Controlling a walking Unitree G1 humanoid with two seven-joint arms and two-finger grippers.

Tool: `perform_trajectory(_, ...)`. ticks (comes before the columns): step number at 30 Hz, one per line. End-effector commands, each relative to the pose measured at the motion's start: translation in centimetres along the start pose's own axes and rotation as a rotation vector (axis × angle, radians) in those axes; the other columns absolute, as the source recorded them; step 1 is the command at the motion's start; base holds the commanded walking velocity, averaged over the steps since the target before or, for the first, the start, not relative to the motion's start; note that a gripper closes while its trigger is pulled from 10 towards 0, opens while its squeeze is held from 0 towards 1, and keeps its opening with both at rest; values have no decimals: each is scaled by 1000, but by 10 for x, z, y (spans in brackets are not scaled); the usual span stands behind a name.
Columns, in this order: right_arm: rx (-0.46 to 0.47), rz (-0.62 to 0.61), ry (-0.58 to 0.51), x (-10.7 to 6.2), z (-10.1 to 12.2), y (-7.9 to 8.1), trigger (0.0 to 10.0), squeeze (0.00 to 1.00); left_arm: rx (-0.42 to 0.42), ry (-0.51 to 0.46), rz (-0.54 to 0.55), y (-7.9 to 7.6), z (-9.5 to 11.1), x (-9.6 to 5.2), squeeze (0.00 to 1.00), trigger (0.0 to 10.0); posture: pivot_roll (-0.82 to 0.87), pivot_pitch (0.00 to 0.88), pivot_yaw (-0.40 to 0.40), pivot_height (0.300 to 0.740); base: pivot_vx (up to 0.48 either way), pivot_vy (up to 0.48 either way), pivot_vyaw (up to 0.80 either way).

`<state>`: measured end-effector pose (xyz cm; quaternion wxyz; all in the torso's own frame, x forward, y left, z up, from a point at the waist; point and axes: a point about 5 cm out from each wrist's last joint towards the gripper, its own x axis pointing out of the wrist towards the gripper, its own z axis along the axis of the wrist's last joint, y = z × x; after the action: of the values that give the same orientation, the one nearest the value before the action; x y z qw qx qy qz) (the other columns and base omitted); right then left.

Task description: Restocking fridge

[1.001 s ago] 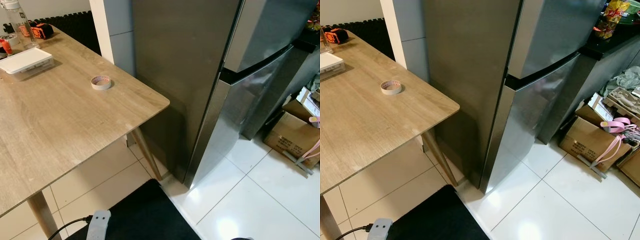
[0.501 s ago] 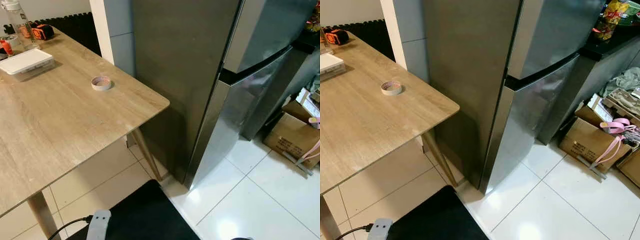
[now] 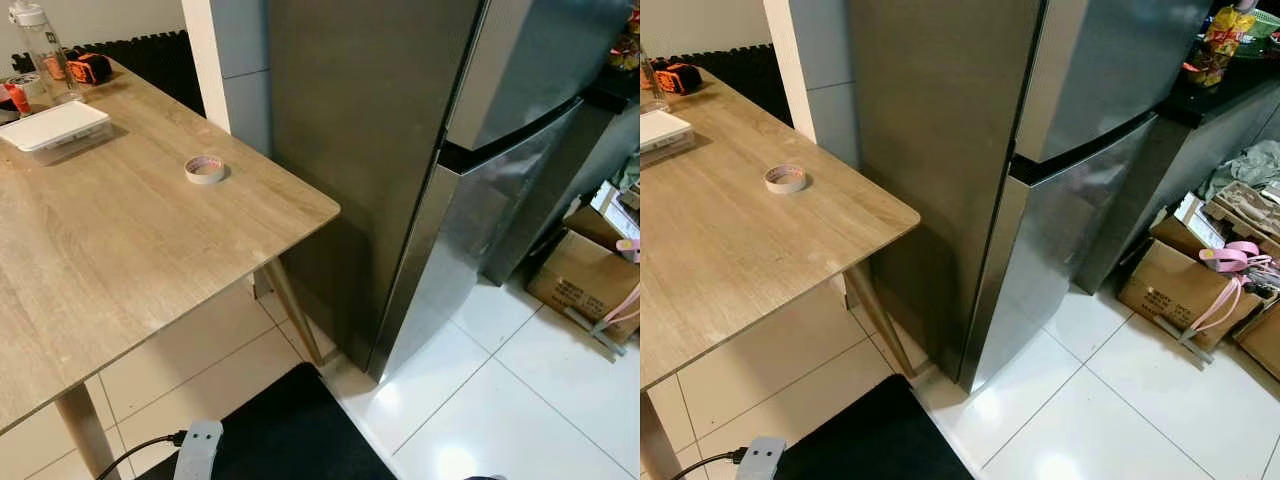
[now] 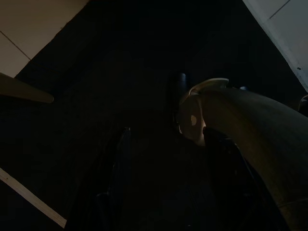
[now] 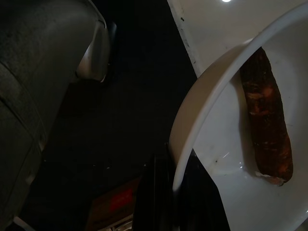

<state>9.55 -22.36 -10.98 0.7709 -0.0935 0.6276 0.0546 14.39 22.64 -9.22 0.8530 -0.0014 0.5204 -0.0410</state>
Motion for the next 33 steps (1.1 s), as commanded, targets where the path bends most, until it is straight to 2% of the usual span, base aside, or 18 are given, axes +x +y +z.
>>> perform_trajectory(1,-18,-15,0,0,0,-1,10000,0,-6,11,6,2,-2,-1,0,10000,54,16,-76,740,0,0,0)
perform_trajectory(33,-32,-20,1,-1,2,-4,10000,0,-26,7,4,0,-1,0,0,10000,35,14,-96,740,0,0,0)
